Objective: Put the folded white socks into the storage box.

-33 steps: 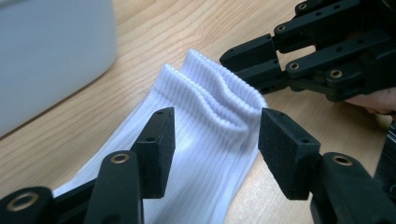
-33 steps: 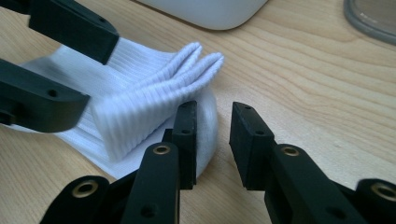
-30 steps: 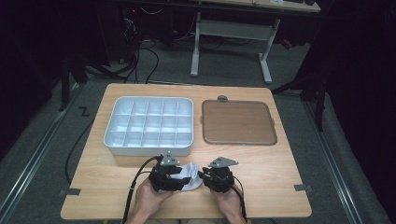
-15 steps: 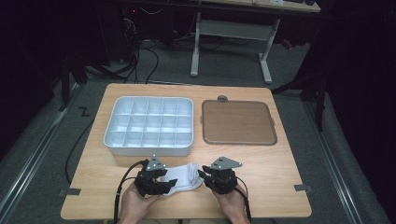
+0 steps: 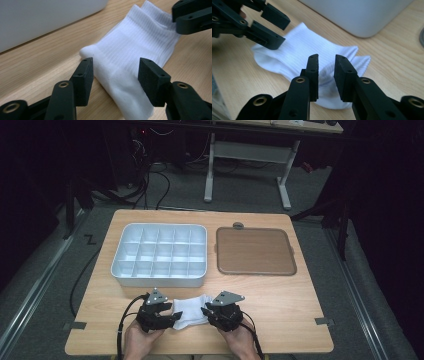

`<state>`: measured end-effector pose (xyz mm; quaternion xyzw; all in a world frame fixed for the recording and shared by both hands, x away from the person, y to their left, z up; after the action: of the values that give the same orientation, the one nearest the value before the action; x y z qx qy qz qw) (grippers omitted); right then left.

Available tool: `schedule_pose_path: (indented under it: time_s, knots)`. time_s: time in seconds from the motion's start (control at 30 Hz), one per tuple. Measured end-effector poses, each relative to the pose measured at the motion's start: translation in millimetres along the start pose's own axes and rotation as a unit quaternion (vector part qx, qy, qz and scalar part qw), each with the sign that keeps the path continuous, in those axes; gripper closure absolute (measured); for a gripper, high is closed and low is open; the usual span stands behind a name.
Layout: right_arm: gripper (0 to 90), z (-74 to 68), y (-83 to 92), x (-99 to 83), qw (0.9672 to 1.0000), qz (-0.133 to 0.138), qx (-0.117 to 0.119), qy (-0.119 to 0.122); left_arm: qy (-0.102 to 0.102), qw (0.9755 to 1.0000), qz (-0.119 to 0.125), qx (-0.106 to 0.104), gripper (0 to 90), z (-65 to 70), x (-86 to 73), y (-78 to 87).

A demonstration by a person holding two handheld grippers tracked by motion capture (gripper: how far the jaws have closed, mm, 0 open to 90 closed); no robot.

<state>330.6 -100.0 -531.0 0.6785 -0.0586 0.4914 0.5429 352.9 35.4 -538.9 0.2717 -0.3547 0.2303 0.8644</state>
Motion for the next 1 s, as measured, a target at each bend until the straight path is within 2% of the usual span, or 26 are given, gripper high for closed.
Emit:
schedule_pose_path:
  time_s: [0.13,0.17,0.3,0.4,0.5,0.6,0.73,0.87,1.0]
  knots:
    - [74.0,2.4,-6.9,-6.8,0.9999,-0.012,-0.002,-0.005,-0.006,0.9999,-0.007,-0.006,46.5,1.3,-5.6,-5.5]
    - [74.1,4.3,-11.0,-12.3,0.9997,-0.022,-0.007,-0.004,-0.008,0.9999,-0.007,-0.005,46.4,1.7,-9.3,-9.4]
    - [79.4,5.9,-15.8,-20.5,0.9992,-0.032,-0.021,0.009,-0.022,0.9997,-0.007,-0.003,46.1,2.7,-13.8,-13.5]
    - [84.3,5.7,-14.6,-20.5,0.9992,-0.028,-0.025,0.015,-0.029,0.9995,-0.011,0.002,45.5,1.6,-15.4,-14.6]
    - [85.5,5.9,-10.2,-18.8,0.9991,-0.015,-0.036,0.019,-0.034,0.9991,-0.017,0.017,45.3,-1.6,-17.1,-15.3]
    - [85.8,7.9,-6.3,-18.4,0.999,-0.007,-0.042,0.014,-0.029,0.9993,-0.016,0.019,45.3,-3.0,-17.0,-15.4]
    - [86.0,13.3,-6.3,-26.8,0.9982,-0.027,-0.054,0.01,-0.039,0.9989,-0.01,0.024,45.3,-3.0,-17.8,-16.7]
    - [86.0,14.3,-8.9,-29.7,0.998,-0.029,-0.055,0.004,-0.039,0.9989,-0.004,0.025,45.2,-3.4,-18.0,-16.4]
    - [85.9,15.5,-10.0,-33.5,0.9983,-0.029,-0.051,-0.007,-0.041,0.9985,-0.002,0.037,45.3,-3.8,-18.2,-16.7]
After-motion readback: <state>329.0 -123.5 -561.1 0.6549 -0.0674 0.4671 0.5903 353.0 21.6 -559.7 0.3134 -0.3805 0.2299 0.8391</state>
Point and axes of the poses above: each handheld gripper's, and its own axes: y roughly backward along the jaws, x roughly out of its top, z roughly to its right, the point moved 6 cm from there along -y, roughly forward along the jaws, and after that the axes turned 9 degrees about -x, right-handed, at the moved point
